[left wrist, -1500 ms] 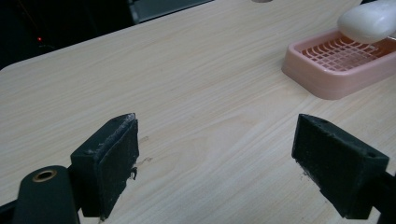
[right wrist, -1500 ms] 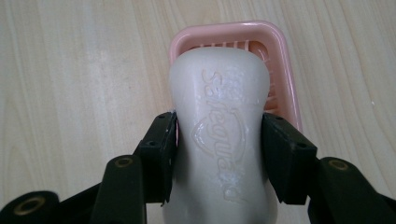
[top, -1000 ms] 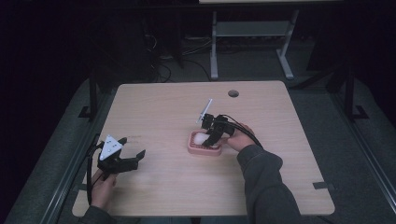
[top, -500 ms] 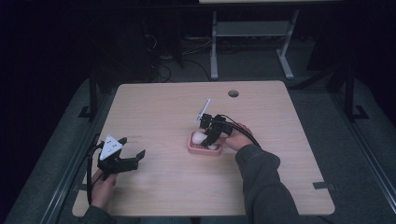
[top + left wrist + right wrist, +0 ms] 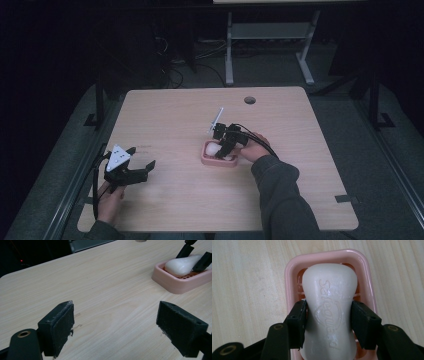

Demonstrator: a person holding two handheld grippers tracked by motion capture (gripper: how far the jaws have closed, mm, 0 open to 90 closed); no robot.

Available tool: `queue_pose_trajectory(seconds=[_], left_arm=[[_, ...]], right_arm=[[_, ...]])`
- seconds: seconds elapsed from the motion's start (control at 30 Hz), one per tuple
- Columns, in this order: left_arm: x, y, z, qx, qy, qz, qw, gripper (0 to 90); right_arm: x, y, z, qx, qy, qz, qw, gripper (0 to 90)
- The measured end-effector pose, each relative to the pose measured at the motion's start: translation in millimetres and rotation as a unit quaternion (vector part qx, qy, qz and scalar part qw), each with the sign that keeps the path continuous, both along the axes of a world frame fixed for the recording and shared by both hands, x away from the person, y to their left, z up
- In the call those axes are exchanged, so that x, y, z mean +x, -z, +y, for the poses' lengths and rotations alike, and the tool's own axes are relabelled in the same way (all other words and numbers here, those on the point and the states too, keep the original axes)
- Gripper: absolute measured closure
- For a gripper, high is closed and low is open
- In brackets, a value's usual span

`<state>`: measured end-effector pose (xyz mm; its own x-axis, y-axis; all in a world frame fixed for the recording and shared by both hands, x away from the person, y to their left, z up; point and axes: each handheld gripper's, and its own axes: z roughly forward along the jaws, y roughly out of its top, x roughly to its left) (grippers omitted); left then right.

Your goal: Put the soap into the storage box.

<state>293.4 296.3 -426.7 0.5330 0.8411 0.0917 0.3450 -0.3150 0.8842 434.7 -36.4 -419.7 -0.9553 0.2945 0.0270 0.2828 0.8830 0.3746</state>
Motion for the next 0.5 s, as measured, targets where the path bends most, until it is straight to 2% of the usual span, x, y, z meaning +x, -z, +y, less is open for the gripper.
queue_pose_trajectory(seconds=[0.5], left_arm=[[0.1,-0.2,0.3,-0.001,-0.001,0.0,1.0,14.2]], right_arm=[[-1.0,-0.3,0.0,-0.003,0.006,-0.002,1.0,47.4]])
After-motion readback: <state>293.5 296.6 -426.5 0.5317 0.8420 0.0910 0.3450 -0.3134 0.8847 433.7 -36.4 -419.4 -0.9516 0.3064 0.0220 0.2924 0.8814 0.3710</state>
